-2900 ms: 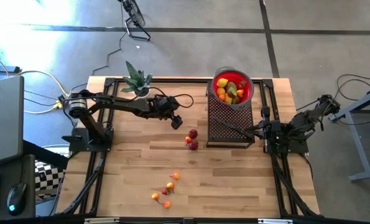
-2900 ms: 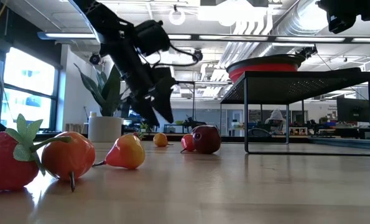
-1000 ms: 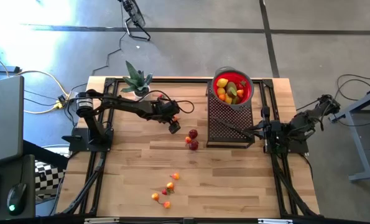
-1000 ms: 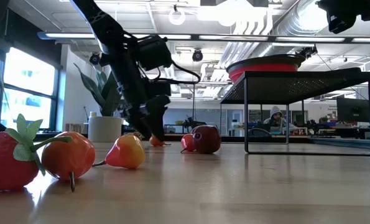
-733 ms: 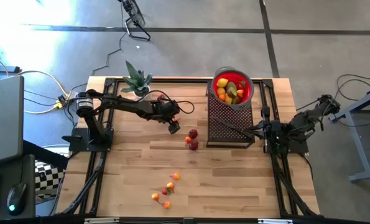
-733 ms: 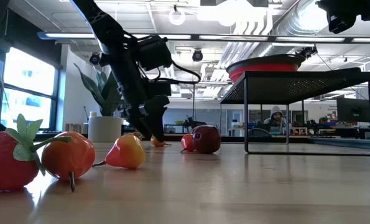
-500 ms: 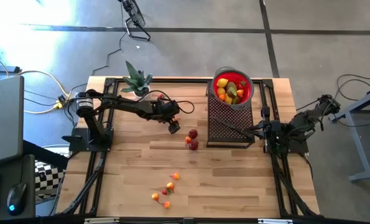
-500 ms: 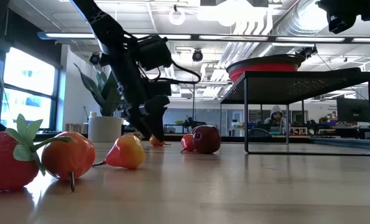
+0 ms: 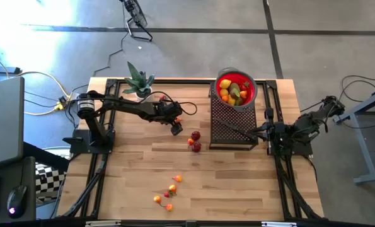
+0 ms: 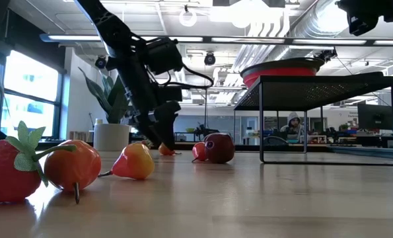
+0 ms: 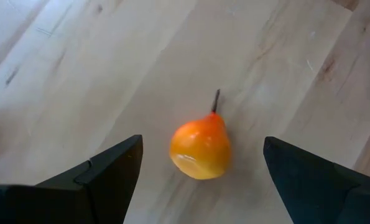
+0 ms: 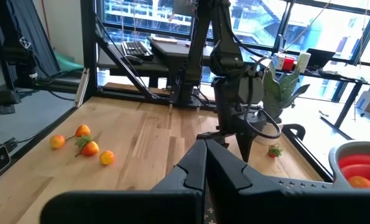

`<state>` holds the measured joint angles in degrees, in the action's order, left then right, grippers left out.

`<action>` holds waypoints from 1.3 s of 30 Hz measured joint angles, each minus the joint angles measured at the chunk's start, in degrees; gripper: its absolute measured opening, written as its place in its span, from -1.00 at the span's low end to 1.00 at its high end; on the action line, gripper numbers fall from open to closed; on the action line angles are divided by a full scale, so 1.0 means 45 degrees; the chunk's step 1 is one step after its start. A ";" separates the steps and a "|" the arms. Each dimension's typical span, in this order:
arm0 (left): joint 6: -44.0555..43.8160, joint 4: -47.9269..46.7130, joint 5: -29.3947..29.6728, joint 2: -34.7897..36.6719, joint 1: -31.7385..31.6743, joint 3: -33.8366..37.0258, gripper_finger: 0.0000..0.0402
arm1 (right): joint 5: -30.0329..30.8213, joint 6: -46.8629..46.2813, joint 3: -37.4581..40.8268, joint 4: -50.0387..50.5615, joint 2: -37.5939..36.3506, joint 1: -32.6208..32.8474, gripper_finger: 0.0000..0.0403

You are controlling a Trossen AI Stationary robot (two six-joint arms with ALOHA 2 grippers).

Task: Pick & Place Fruit
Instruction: Put the pear into the strainer bowl on the shelf

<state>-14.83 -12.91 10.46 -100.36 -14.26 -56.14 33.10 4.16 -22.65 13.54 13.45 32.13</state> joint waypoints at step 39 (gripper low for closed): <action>0.0000 0.0194 0.0113 -0.0005 0.0005 -0.0010 0.64 | 0.0005 -0.0194 0.0000 0.0000 0.0000 0.0002 -0.99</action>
<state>-14.83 -12.04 10.97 -100.38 -14.24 -56.18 33.12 3.29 -22.65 13.54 13.45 32.14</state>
